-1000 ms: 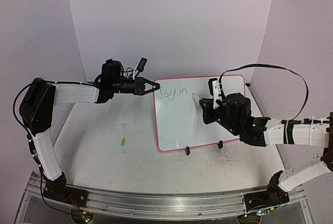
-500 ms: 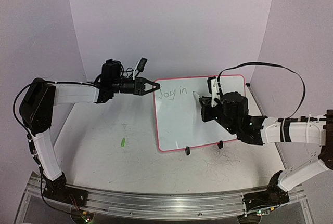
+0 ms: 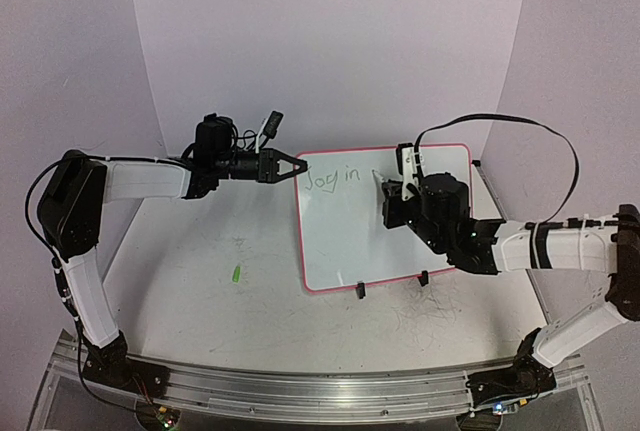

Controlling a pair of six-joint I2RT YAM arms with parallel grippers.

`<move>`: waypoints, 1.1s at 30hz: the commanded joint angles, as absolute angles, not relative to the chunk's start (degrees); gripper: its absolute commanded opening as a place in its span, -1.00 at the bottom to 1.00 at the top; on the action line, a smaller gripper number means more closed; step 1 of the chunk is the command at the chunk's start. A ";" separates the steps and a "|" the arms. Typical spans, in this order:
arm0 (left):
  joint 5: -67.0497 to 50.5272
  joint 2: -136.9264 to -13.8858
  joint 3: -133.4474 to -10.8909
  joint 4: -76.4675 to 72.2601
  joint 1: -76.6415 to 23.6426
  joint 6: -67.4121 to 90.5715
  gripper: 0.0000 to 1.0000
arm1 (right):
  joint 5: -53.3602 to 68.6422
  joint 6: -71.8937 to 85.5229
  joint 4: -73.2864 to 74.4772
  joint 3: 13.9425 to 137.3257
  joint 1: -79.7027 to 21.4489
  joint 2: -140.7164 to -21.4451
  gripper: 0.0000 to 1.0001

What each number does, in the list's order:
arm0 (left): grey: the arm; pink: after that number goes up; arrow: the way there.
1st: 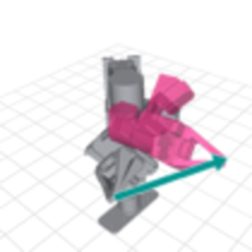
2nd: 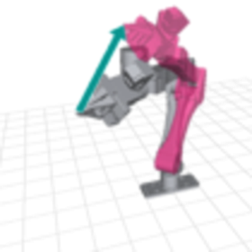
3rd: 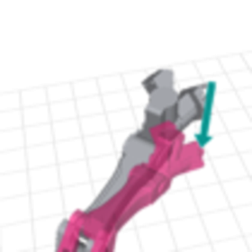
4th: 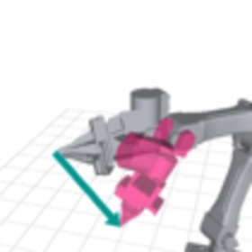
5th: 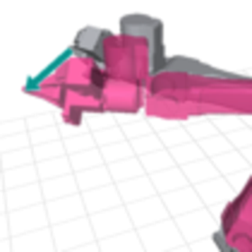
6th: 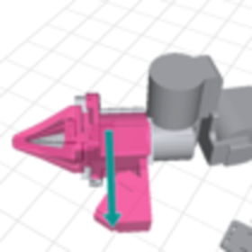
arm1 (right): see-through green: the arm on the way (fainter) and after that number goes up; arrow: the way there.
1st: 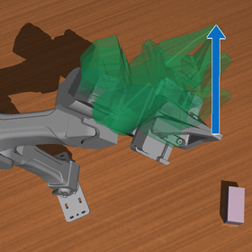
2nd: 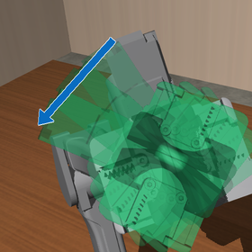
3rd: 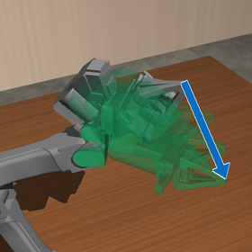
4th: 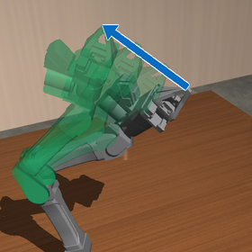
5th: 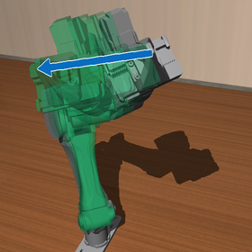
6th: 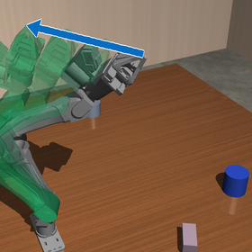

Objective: Write a sentence on the whiteboard

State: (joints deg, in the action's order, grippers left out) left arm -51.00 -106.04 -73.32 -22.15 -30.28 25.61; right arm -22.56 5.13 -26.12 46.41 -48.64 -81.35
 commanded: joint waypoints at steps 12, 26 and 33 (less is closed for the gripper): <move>-48.73 -105.42 -72.86 -21.18 -31.55 23.82 -1.00 | -23.57 4.34 -28.05 49.82 -48.30 -83.81 -1.00; -48.71 -105.38 -72.86 -21.18 -31.55 23.82 -1.00 | -19.92 4.56 -26.80 49.11 -48.40 -83.50 -1.00; -48.71 -105.29 -72.86 -21.18 -31.55 23.73 -1.00 | -19.37 5.73 -25.39 47.62 -48.60 -82.99 -1.00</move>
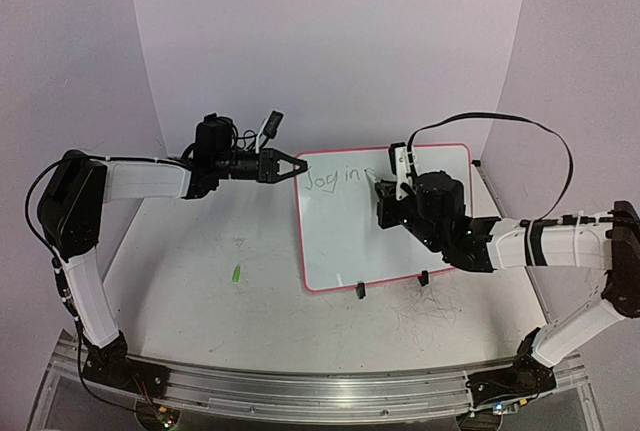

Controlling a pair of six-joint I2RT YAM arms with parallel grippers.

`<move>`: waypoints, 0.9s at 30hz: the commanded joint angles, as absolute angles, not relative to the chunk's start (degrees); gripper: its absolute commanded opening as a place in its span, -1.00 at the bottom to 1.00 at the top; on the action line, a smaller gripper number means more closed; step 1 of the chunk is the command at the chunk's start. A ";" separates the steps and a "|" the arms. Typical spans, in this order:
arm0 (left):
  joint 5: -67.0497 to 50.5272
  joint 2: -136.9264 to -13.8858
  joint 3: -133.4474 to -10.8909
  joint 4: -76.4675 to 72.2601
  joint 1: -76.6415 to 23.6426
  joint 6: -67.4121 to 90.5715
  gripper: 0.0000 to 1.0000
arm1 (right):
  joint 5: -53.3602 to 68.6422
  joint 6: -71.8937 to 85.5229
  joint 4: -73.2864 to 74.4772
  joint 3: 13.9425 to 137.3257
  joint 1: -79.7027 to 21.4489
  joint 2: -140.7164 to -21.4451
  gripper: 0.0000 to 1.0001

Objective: Write a sentence on the whiteboard

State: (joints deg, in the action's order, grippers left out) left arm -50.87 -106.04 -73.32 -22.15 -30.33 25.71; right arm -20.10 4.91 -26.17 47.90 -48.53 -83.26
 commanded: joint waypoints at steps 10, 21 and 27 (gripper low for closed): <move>-48.70 -105.56 -72.86 -21.18 -31.55 23.82 -1.00 | -20.68 6.83 -24.04 44.89 -48.65 -81.14 -1.00; -48.73 -105.52 -72.86 -21.20 -31.64 23.80 -1.00 | -23.47 6.95 -25.58 45.88 -48.52 -81.58 -1.00; -48.75 -105.34 -72.77 -21.18 -31.64 23.73 -1.00 | -24.06 6.59 -26.86 47.66 -47.87 -82.78 -1.00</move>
State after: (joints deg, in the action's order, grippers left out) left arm -50.81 -106.04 -73.32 -22.11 -30.33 25.76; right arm -21.69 6.28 -25.47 45.25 -48.77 -81.76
